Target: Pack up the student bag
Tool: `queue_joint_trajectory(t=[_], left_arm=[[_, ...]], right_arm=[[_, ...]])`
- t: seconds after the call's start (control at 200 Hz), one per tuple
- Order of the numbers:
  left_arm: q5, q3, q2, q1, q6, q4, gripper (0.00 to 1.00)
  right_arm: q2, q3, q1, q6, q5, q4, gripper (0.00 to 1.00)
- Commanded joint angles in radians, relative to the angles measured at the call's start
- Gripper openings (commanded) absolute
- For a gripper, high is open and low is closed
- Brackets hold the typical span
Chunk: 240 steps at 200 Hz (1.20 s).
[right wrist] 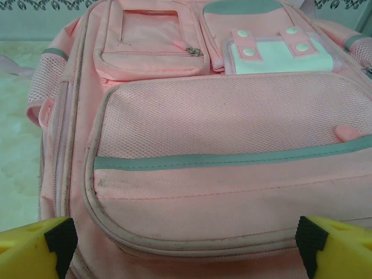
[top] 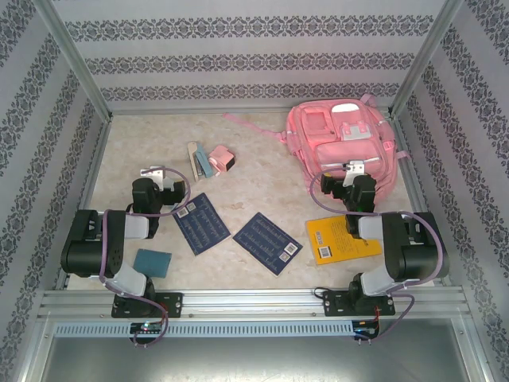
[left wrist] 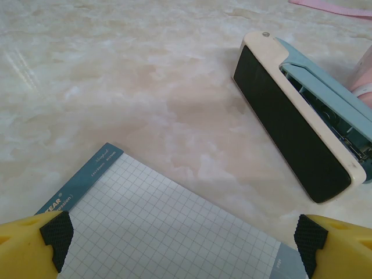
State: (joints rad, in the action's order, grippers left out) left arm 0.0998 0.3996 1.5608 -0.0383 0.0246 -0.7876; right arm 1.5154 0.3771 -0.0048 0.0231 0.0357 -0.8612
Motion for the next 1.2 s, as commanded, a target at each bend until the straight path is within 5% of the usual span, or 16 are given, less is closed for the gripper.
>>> queue_joint_trajectory(t=[0.0, 0.859, 1.034, 1.194], left_arm=[[-0.012, 0.021, 0.001, 0.014, -0.023, -0.033, 1.0], [-0.017, 0.024, -0.005, 0.014, -0.019, -0.022, 0.99], [-0.097, 0.226, -0.126, 0.014, 0.0, 0.441, 0.99], [-0.16, 0.378, -0.228, 0.011, 0.106, 0.753, 0.99]], right_arm=[[-0.007, 0.012, -0.005, 0.01, 0.008, -0.022, 0.98], [-0.006, 0.013, -0.006, 0.012, 0.009, -0.019, 0.98], [-0.065, 0.012, -0.004, 0.016, -0.013, 0.014, 0.98], [-0.238, 0.071, -0.004, 0.065, -0.094, 0.276, 0.98]])
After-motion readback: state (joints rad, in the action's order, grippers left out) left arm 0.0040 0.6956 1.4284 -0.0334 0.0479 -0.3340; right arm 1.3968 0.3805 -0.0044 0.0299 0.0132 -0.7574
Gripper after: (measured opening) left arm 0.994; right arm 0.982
